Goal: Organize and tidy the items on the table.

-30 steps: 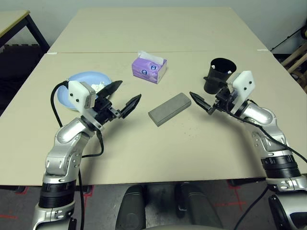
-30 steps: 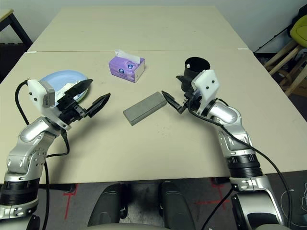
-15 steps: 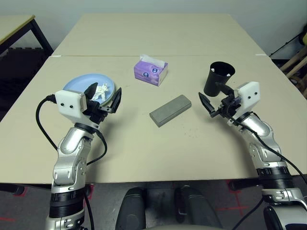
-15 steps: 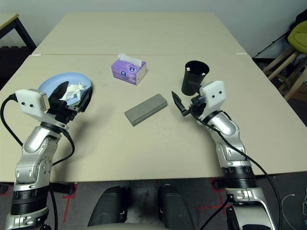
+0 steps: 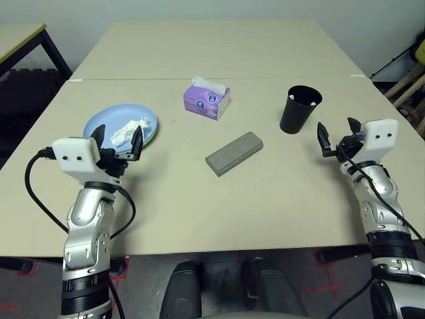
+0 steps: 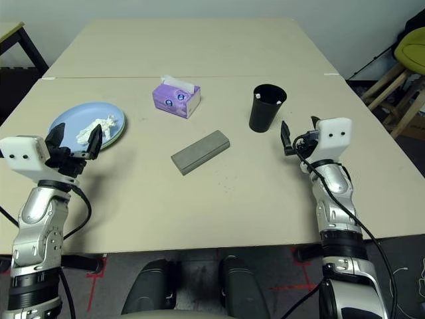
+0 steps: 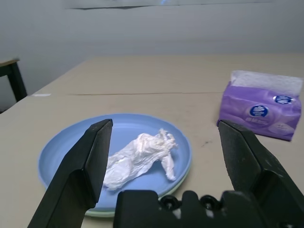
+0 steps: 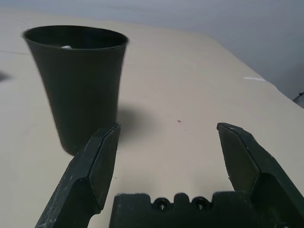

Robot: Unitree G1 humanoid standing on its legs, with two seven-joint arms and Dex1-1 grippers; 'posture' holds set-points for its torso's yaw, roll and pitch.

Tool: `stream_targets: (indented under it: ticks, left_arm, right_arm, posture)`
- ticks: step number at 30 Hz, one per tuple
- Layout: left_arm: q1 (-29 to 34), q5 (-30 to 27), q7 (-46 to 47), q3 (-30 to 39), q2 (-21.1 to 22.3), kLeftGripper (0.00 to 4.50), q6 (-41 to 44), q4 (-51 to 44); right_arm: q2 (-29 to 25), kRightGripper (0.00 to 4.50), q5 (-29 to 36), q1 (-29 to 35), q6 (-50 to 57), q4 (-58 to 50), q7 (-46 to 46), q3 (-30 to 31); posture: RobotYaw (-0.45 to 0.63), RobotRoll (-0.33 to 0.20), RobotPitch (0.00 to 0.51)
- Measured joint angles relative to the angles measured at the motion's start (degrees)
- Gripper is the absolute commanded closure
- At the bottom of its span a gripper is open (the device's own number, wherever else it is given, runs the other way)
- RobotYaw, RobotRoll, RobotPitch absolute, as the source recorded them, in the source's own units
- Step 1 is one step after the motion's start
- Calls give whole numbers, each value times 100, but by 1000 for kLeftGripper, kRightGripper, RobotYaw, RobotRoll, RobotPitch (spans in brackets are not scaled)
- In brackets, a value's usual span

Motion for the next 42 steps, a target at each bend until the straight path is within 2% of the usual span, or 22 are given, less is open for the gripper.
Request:
stream_targets:
  ticks: [10, 23, 31, 42]
  left_arm:
    - [303, -44, -59, 230, 4, 0, -123, 452]
    - [370, -155, -568, 215, -18, 0, -743, 669]
    - [314, -238, -622, 183, -70, 0, -774, 672]
    - [224, -243, -623, 183, -38, 0, -713, 722]
  right_arm:
    - [-124, 41, 226, -356, -522, 1031, -94, -476]
    - [-145, 41, 246, -523, -1408, 1809, -195, -539]
    - [-140, 41, 248, -553, -1729, 2000, -303, -536]
    - [-116, 41, 301, -552, -1606, 2004, -128, -489]
  posture:
    - [113, 0, 48]
    - [102, 0, 50]
    - [102, 0, 55]
    - [102, 0, 65]
